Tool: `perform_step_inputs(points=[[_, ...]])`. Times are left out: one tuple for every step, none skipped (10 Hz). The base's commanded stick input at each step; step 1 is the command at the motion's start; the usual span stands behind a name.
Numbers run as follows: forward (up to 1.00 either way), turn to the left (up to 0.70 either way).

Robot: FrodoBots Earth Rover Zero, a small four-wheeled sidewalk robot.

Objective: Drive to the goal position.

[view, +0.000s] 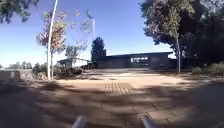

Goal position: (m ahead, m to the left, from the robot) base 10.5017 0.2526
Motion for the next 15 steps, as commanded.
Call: perform_step_inputs(points=[[0.70, 0.00], [0.70, 0.00], [0.70, 0.00], [0.70, 0.00], [0.70, 0.00], [0.70, 0.00], [0.70, 0.00], [0.70, 0.00], [0.70, 0.00], [0.70, 0.00], [0.70, 0.00], [0.70, 0.00], [0.70, 0.00], [0.70, 0.00], [0.70, 0.00]])
